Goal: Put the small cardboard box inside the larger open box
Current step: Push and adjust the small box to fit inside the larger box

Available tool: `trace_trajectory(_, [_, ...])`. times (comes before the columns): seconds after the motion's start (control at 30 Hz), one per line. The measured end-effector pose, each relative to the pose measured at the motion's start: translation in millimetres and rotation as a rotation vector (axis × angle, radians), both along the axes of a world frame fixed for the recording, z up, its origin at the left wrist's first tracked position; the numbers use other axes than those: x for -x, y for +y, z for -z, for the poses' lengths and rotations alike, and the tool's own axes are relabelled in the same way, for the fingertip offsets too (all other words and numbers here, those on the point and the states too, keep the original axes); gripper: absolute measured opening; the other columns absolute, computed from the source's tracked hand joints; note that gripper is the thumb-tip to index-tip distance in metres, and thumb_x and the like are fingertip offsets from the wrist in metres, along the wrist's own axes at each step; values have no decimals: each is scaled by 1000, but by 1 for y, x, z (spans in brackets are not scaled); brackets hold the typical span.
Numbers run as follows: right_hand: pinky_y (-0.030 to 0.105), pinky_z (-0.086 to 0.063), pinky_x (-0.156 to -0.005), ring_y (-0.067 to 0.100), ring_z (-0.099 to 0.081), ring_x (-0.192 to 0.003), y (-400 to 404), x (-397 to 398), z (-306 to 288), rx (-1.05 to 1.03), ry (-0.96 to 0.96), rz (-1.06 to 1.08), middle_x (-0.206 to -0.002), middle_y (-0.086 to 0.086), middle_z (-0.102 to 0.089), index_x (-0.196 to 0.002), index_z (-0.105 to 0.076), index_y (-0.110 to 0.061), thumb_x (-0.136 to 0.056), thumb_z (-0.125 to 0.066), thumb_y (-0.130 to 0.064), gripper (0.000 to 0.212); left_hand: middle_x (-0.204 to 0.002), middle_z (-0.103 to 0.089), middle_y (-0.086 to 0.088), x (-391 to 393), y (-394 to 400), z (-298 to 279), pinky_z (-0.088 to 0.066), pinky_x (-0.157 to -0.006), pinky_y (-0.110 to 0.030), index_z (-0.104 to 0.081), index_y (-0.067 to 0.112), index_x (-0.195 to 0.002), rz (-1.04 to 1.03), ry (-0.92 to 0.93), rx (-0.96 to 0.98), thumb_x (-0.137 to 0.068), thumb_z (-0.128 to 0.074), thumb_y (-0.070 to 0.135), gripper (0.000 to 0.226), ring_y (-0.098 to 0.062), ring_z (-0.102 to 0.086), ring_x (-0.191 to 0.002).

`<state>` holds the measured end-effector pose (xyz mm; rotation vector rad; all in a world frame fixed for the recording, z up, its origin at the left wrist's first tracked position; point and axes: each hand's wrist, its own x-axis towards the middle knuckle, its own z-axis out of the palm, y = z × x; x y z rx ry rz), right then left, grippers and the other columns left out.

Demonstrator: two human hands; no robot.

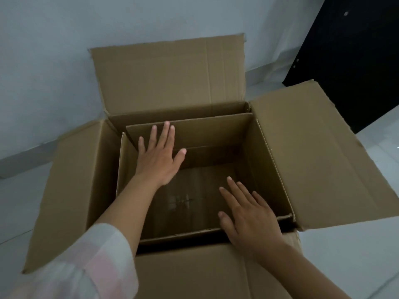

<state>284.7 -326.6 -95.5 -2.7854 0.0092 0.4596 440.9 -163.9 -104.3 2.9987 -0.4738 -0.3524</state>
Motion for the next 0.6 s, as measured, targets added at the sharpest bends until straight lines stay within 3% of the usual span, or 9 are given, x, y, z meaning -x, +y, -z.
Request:
trace_trajectory(0.07, [33, 3, -108, 10, 11, -136, 1, 2, 7, 17, -66, 12, -144, -8, 18, -142, -2, -28, -71, 8, -53, 76, -153, 19, 3, -16, -6, 4, 7, -113, -49, 16, 22, -141, -15, -26, 0, -90, -14, 54, 68, -21, 20, -140])
trace_trajectory(0.17, [37, -17, -104, 16, -18, -135, 5, 2, 12, 46, -239, 55, -149, -1, -18, -136, -32, -26, -84, -15, -48, 59, -154, 18, 2, -30, -11, 15, 5, -113, -52, 15, 22, -141, -35, -42, -3, -89, -15, 55, 69, -23, 20, -140])
trace_trajectory(0.27, [36, -20, -103, 14, -17, -133, 6, 2, 10, 79, -261, 51, -147, -2, -17, -134, -35, -29, -85, -18, -47, 55, -153, 21, 3, -35, -12, 26, 3, -112, -55, 15, 23, -141, -47, -37, -21, -89, -16, 57, 70, -23, 20, -140])
trace_trajectory(0.4, [30, 6, -106, 7, 17, -133, 1, 4, 12, -1, -166, 30, -144, -11, 21, -141, -1, -31, -74, 6, -54, 71, -153, 22, 3, -33, -10, 27, 2, -111, -58, 14, 25, -141, -36, -49, -37, -87, -16, 59, 70, -24, 20, -140])
trace_trajectory(0.6, [28, 6, -107, 2, 16, -129, 3, 7, 5, -18, -175, 10, -152, -9, 10, -141, -9, -31, -64, 19, -65, 89, -154, 20, 1, -2, 2, -8, -3, -114, -53, 7, 26, -143, 83, -98, -26, -89, -19, 56, 67, -21, 14, -142])
